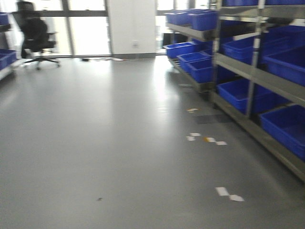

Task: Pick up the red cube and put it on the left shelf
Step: 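Drive the base away from the table holding the red cube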

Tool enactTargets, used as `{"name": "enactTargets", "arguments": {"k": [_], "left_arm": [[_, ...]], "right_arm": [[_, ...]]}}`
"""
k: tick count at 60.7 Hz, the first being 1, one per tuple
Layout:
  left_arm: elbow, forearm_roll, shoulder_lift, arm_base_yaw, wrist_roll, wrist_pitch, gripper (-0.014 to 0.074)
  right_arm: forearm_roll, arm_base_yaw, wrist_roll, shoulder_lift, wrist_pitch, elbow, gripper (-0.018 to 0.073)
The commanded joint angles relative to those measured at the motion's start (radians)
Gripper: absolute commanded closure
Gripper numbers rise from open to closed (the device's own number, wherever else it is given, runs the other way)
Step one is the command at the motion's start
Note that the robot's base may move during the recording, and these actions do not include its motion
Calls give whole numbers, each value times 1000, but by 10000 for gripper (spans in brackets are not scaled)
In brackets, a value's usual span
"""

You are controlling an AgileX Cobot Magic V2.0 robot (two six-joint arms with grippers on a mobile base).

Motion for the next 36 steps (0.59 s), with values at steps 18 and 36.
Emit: {"name": "enactTargets", "arguments": {"k": [18, 36], "left_arm": [[23, -5, -16, 0, -1, -88, 495], [23, -5, -16, 0, -1, -88, 495]], "right_arm": [[-10, -4, -9, 15, -93, -24, 333], [-10, -4, -9, 15, -93, -24, 333]]}}
